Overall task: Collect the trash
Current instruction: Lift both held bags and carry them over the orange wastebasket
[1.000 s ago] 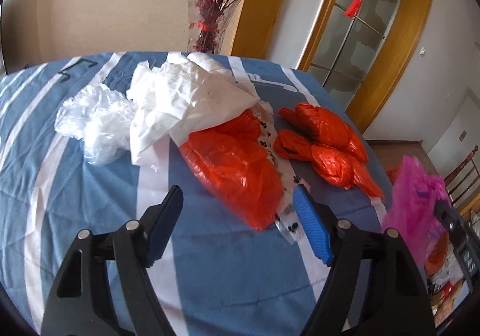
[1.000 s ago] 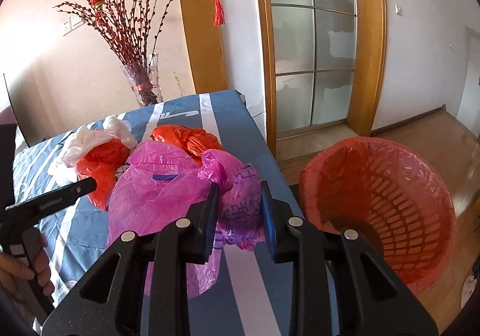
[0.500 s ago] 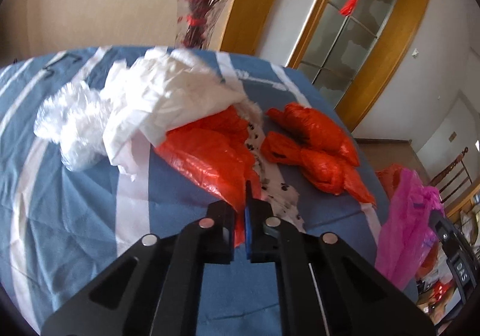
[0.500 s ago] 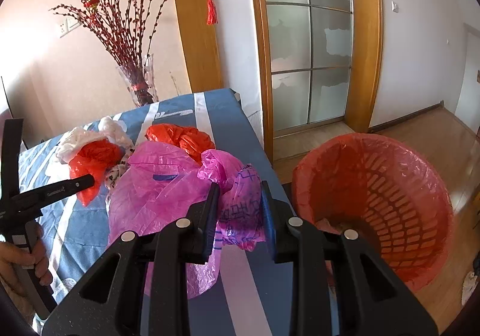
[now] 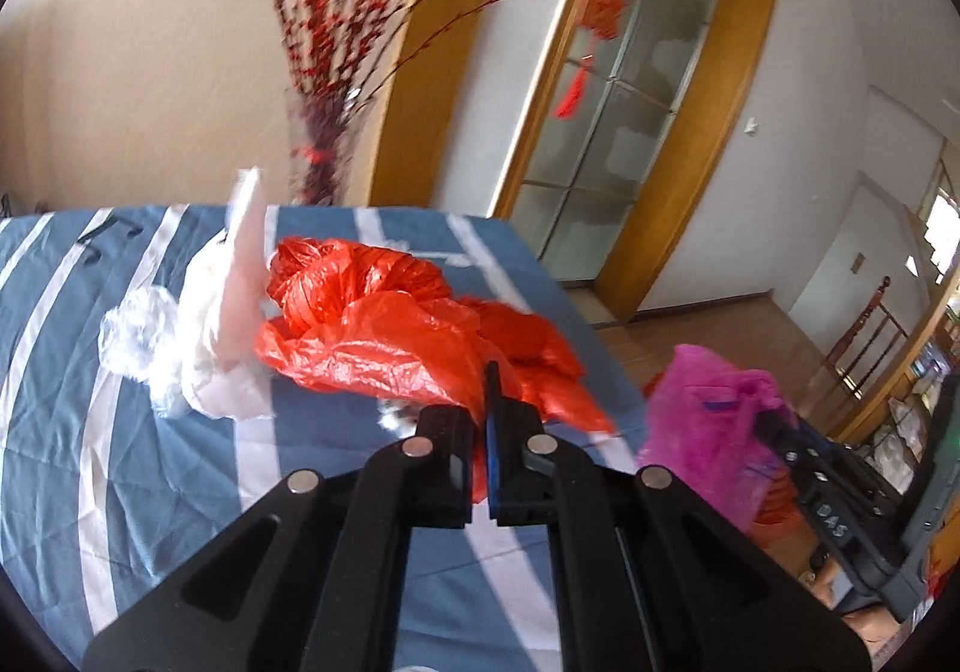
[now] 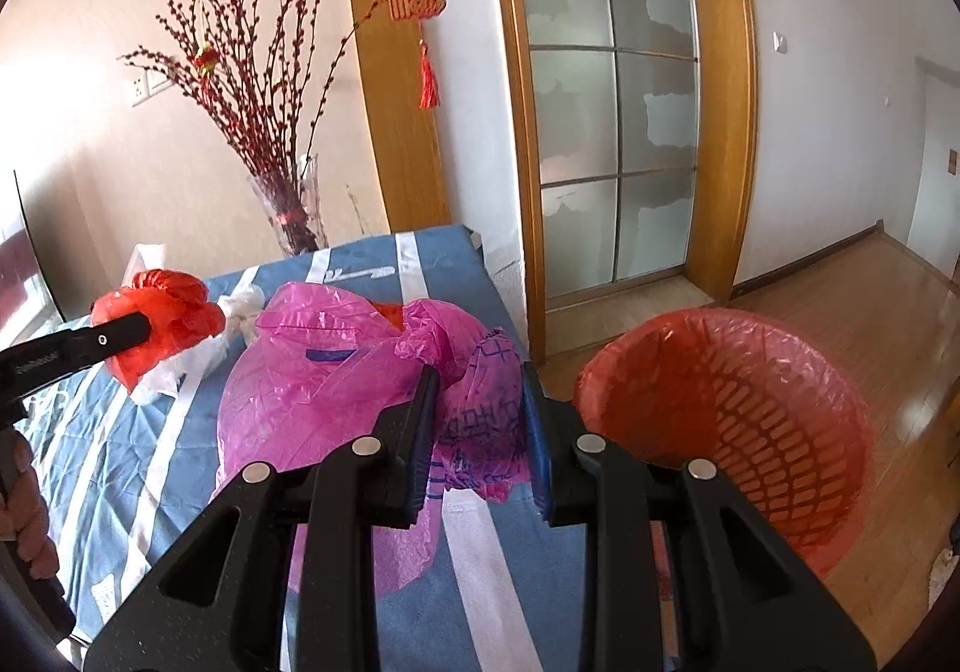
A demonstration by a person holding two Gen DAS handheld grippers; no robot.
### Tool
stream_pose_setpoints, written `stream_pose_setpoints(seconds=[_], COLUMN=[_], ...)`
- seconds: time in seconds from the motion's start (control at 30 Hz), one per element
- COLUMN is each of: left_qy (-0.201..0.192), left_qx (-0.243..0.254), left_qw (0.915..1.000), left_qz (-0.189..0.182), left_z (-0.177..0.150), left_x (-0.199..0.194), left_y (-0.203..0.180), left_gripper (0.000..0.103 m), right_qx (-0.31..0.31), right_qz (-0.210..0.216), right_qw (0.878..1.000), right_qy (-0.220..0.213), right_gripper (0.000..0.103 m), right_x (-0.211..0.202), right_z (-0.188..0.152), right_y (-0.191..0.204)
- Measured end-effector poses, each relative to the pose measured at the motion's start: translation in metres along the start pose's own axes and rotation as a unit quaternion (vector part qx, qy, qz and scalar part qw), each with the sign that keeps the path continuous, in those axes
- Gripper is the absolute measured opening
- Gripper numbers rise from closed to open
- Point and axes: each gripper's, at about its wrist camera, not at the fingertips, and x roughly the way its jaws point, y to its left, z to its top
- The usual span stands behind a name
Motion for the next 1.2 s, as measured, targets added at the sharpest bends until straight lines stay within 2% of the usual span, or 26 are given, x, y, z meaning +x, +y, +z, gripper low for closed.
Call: stream_pose_setpoints(seconds=[0.27, 0.5, 0.87, 1.2], left_qy=[-0.004, 0.007, 0.034, 0.064], left_qx=[0.031, 0.06, 0.091, 0.105], left_qw=[0.9987, 0.9957, 0.9891, 0.9808], left_qz=[-0.041, -0.07, -0.11, -0.151], left_z=[0.002, -0.001, -0.011, -0.019], left_x=[-0.01, 0.001, 0.034, 0.075], left_y=[-0.05, -0.09, -0.147, -0.194], left_gripper=[0.005, 0.005, 0.005, 0.005], right_qx=[0.017, 0.038, 0.082, 0.119], right_qz=[-0.025, -0.057, -0.123, -0.175], right_qw=[0.999, 0.997, 0.988, 0.976], right_qy=[-0.022, -0.037, -0.05, -0.044], right_gripper=[0.028, 0.028, 0.028, 0.028], right_x=[-0.022, -0.036, -0.048, -0.04], right_z=[0.005, 0.008, 0.004, -0.002], right_y=[-0.025, -0.056, -0.118, -0.165])
